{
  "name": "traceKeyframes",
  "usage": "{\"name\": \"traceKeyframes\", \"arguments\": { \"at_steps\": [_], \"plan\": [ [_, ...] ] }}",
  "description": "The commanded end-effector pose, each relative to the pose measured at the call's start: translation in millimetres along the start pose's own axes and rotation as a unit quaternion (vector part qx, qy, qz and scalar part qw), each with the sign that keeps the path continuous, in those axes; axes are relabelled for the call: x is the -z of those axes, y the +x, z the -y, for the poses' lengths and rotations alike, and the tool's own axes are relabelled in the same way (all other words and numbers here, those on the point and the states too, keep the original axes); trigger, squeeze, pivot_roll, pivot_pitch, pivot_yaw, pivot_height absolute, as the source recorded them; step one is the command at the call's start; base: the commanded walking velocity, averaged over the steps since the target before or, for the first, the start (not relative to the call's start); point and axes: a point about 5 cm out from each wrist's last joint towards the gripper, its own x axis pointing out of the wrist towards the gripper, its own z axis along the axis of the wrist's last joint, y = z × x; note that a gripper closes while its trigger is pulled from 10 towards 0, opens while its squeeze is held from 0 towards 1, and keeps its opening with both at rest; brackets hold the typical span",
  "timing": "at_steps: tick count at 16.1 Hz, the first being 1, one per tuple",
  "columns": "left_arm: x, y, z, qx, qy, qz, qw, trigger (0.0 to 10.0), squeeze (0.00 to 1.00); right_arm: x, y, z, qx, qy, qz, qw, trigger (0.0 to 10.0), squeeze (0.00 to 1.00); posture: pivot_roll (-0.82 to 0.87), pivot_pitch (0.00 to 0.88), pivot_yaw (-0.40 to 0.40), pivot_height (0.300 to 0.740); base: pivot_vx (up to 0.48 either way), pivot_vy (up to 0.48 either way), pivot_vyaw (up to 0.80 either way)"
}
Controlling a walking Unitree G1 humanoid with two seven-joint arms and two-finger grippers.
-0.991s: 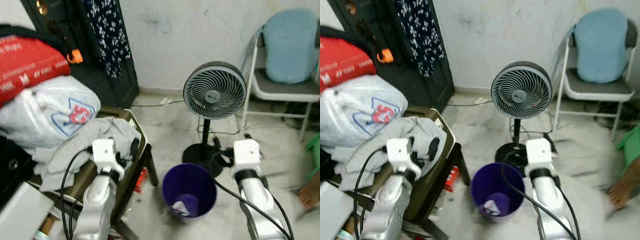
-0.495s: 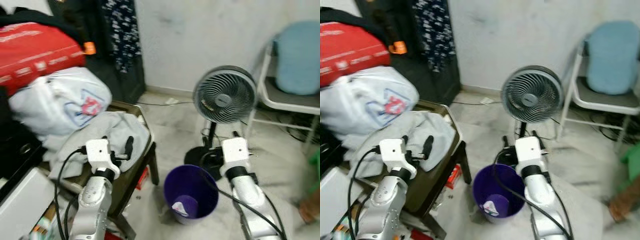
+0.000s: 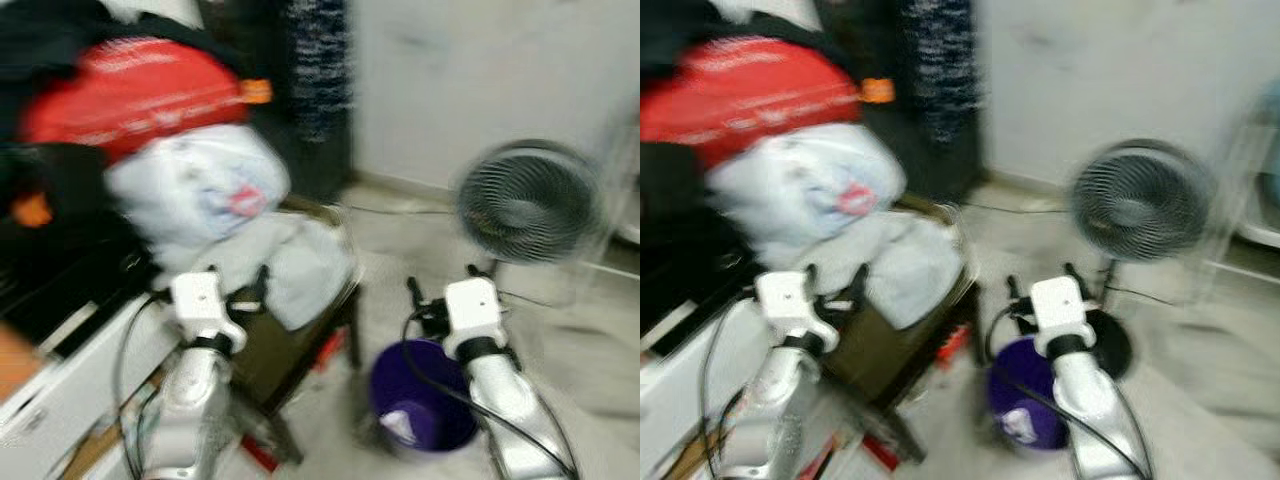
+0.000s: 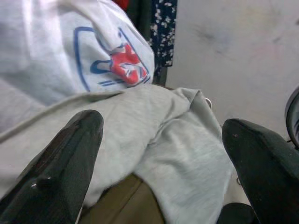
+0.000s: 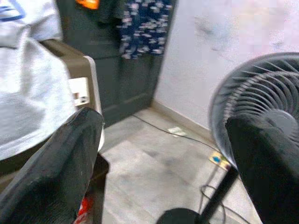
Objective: Clean up the room
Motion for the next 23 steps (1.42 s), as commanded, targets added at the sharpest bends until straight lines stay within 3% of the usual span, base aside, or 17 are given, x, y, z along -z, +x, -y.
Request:
{"name": "traceKeyframes", "arguments": {
  "at_steps": [1, 11, 23],
  "plan": [
    [-4.6, -0.1, -6.5, -0.007, 0.013, 0.006, 1.0, 10.0, 0.0, -7.4, 2.5, -3.7, -0.004, 0.004, 0.014, 1.0, 10.0, 0.0, -0.26, 0.0, 0.092, 0.74, 0.0, 0.0, 0.8],
    [-5.1, -3.9, -11.3, -0.018, 0.052, 0.006, 0.998, 10.0, 0.0, -6.6, 1.4, -8.7, -0.015, 0.004, 0.016, 1.0, 10.0, 0.0, -0.25, 0.0, 0.097, 0.74, 0.0, 0.0, 0.8],
    [-2.0, -2.7, -12.1, -0.009, 0.048, -0.004, 0.999, 10.0, 0.0, -4.9, 5.0, -12.2, -0.024, 0.008, 0.015, 1.0, 10.0, 0.0, -0.24, 0.0, 0.099, 0.74, 0.0, 0.0, 0.78]
  ]
}}
